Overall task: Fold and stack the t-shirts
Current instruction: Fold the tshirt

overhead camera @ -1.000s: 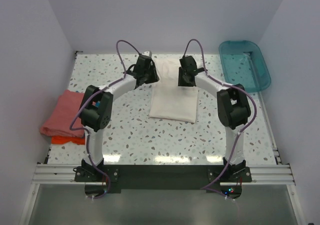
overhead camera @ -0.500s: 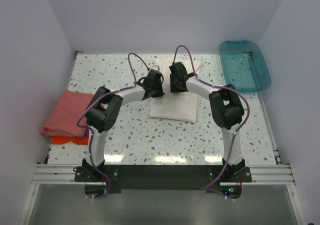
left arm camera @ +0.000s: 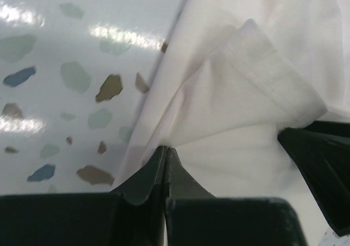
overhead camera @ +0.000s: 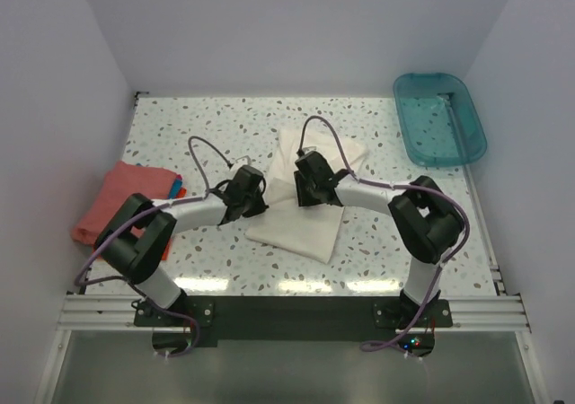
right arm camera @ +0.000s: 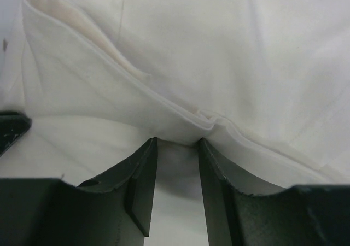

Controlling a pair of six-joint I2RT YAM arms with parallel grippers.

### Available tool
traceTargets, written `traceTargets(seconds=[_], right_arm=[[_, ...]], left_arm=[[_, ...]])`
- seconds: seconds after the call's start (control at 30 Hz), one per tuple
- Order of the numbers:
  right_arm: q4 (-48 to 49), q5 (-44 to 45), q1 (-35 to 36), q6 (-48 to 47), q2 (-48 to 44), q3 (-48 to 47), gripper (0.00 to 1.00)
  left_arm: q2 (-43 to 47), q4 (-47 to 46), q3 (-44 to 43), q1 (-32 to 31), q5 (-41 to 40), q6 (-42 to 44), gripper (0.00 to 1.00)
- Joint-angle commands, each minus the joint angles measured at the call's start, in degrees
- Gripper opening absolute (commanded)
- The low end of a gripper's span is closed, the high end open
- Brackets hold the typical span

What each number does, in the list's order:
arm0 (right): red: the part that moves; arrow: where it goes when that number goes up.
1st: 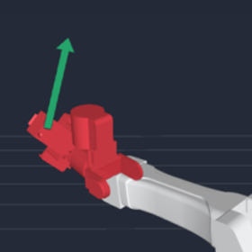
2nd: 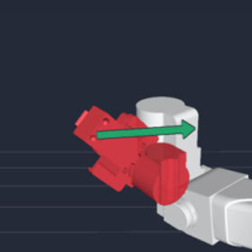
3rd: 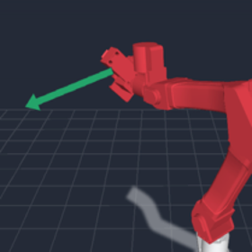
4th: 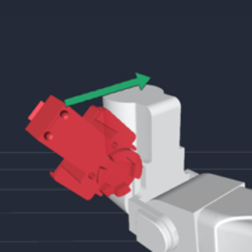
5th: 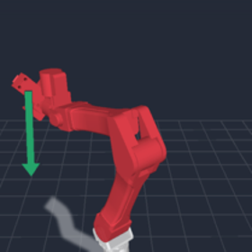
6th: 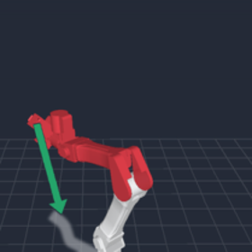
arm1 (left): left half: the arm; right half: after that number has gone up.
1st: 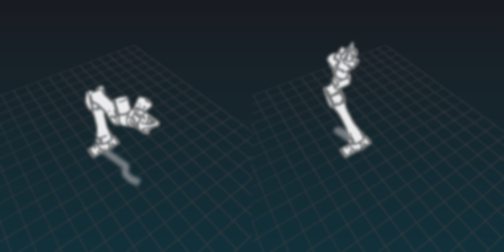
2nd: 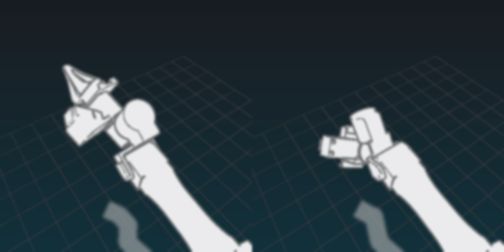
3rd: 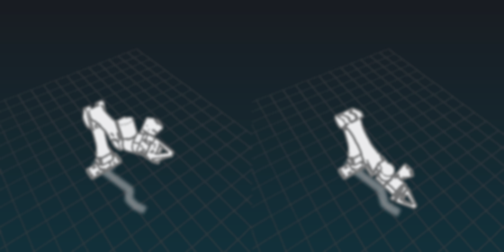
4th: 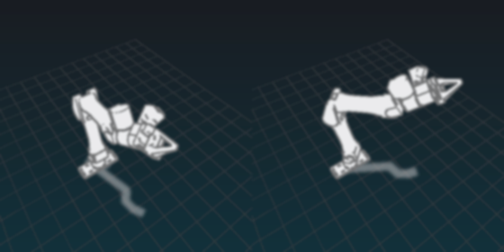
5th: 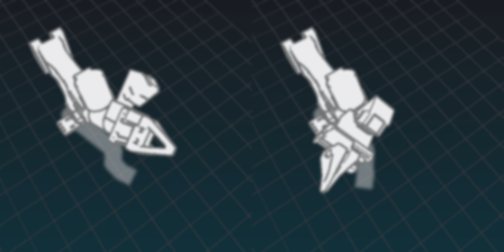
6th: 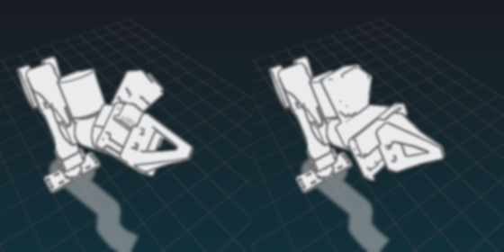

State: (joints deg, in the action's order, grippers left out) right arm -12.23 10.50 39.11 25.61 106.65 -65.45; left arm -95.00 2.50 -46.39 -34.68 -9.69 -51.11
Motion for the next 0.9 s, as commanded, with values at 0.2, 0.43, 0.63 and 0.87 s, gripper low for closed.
traceTargets(seconds=[0.2, 0.43, 0.63, 0.87], right_arm=[[-5.9, -3.9, 0.9, 0.1, -9.8, -0.6, 0.53], [-10.9, -4.2, -11.6, 0.8, -8.7, -8.8, 0.61], [-12.6, 1.6, -16.4, 2.4, -9.8, -8.3, 0.54], [-12.1, 1.7, -18.3, 3.0, -8.0, -5.4, 0.49]], left_arm=[[14.9, 2.5, 11.4, -3.2, 2.8, -3.7, 0.03], [16.8, 6.6, 3.2, -2.9, -1.5, 2.0, 0.24], [9.1, 4.2, -5.6, -0.1, 3.4, 6.3, 0.27], [-2.7, 5.3, -13.5, 0.8, 5.5, 8.1, 0.28]])
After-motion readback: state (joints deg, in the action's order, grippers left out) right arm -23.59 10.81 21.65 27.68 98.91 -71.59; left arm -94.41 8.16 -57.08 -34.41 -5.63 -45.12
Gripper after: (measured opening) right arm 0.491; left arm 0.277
